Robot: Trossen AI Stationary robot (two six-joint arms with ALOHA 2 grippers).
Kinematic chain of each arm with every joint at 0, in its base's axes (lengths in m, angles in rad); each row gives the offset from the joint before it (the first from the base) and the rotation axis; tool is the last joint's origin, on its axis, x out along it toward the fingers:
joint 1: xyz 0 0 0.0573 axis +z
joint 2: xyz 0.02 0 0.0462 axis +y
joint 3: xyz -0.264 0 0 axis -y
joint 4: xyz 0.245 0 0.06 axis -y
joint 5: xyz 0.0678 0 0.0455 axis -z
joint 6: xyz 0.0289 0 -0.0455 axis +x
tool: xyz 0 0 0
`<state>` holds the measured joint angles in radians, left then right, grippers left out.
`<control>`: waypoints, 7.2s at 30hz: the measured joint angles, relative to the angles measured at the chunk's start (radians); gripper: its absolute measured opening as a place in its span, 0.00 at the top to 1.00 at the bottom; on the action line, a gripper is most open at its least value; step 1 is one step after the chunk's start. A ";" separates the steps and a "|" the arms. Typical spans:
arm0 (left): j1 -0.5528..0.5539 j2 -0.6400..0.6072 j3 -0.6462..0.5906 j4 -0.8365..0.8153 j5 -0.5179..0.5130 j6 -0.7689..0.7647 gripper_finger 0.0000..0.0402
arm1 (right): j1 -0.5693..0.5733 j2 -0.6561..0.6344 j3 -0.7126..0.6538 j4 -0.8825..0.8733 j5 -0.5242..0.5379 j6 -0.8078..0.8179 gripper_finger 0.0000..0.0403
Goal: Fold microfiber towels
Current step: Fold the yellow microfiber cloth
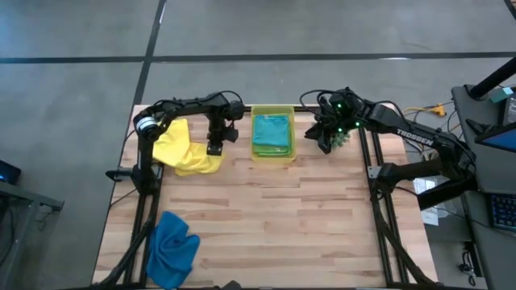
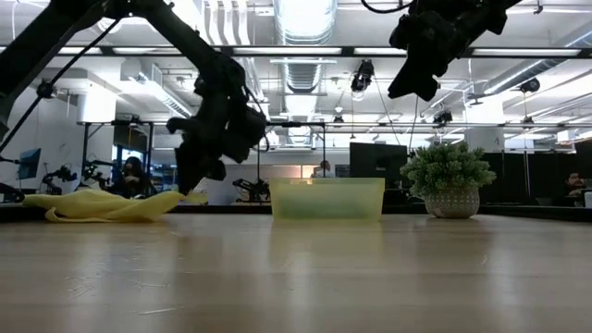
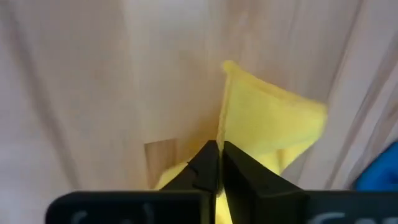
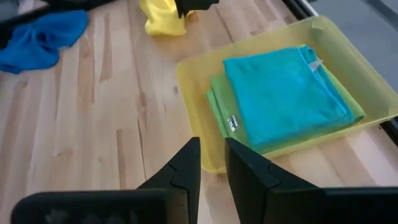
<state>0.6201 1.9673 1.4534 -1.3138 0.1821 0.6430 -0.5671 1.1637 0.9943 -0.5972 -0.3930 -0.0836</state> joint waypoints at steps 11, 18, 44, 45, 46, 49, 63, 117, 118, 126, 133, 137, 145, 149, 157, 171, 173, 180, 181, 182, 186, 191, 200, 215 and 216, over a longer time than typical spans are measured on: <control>-0.005 -0.344 0.081 0.213 0.010 -0.499 1.00 | 0.084 0.007 -0.002 0.497 -0.156 0.313 0.83; -0.006 -0.593 0.079 0.454 0.010 -0.637 1.00 | 0.201 0.159 -0.010 1.045 -0.041 0.535 0.81; -0.020 -0.838 0.085 0.326 0.719 -0.055 1.00 | 0.308 0.720 0.882 0.517 -0.073 0.106 0.47; -0.020 -0.838 0.089 0.327 0.752 -0.056 1.00 | 0.300 0.735 0.908 0.514 -0.120 0.129 0.47; -0.020 -0.839 0.091 0.329 0.791 -0.058 1.00 | 0.290 0.750 0.932 0.508 -0.170 0.163 0.47; -0.021 -0.839 0.098 0.331 0.881 -0.061 1.00 | 0.265 0.810 1.015 0.504 -0.355 0.280 0.47; -0.021 -0.793 0.100 0.339 1.061 -0.088 1.00 | 0.252 1.105 1.353 0.747 -0.705 0.594 0.47; -0.018 -0.943 0.168 0.361 0.695 -0.247 1.00 | 0.191 1.156 1.350 -0.275 -0.797 -0.069 0.66; -0.018 -0.944 0.168 0.361 0.694 -0.248 1.00 | 0.190 1.156 1.350 -0.295 -0.773 -0.085 0.66; -0.018 -0.934 0.168 0.362 0.671 -0.246 1.00 | 0.203 1.155 1.349 -0.317 -0.600 -0.119 0.66; -0.017 -0.935 0.168 0.362 0.638 -0.245 1.00 | 0.209 1.150 1.349 -0.319 -0.439 -0.150 0.86; -0.017 -0.937 0.170 0.363 0.613 -0.245 1.00 | 0.207 1.116 1.349 -0.335 -0.394 -0.163 0.96; -0.018 -0.942 0.170 0.363 0.532 -0.214 1.00 | 0.208 0.942 1.349 -0.576 -0.084 -0.254 0.98; -0.018 -0.936 0.170 0.364 0.428 -0.126 1.00 | 0.207 0.839 1.349 -0.691 0.061 -0.251 0.98; -0.018 -0.888 0.155 0.382 0.283 -0.002 1.00 | 0.206 0.657 1.349 -0.794 0.317 -0.139 0.98; -0.045 -0.748 0.143 0.663 0.104 0.078 1.00 | 0.207 0.507 1.349 -0.888 0.566 -0.132 0.98; -0.045 -0.724 0.143 0.734 0.096 0.078 1.00 | 0.206 0.495 1.349 -0.889 0.620 -0.145 0.98; -0.047 -0.622 0.142 0.819 -0.021 0.196 1.00 | 0.205 0.460 1.349 -0.886 0.835 -0.187 0.98; -0.046 -0.600 0.141 0.833 -0.065 0.229 1.00 | 0.204 0.460 1.349 -0.878 0.883 -0.208 0.98; -0.046 -0.579 0.140 0.857 -0.111 0.263 1.00 | 0.204 0.460 1.349 -0.864 0.930 -0.231 0.98; -0.010 -0.492 0.140 1.042 -0.220 0.342 1.00 | 0.177 0.462 1.348 -0.728 0.992 -0.339 0.98; 0.042 -0.425 0.160 1.182 -0.228 0.331 1.00 | 0.124 0.476 1.342 -0.593 0.984 -0.371 0.98; -0.001 -0.469 -0.026 0.899 -0.270 0.133 1.00 | 0.162 0.469 1.070 -0.759 0.834 -0.081 0.98; -0.489 -0.981 -0.707 1.124 -0.451 -0.350 1.00 | 0.680 0.126 0.219 -0.372 0.804 0.493 0.98; -0.545 -0.990 -0.726 1.128 -0.481 -0.389 1.00 | 0.717 0.118 0.183 -0.344 0.804 0.531 0.98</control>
<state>0.0751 0.9772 0.7273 -0.1862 -0.2986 0.2535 0.1495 1.2814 1.1776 -0.9414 0.4114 0.4472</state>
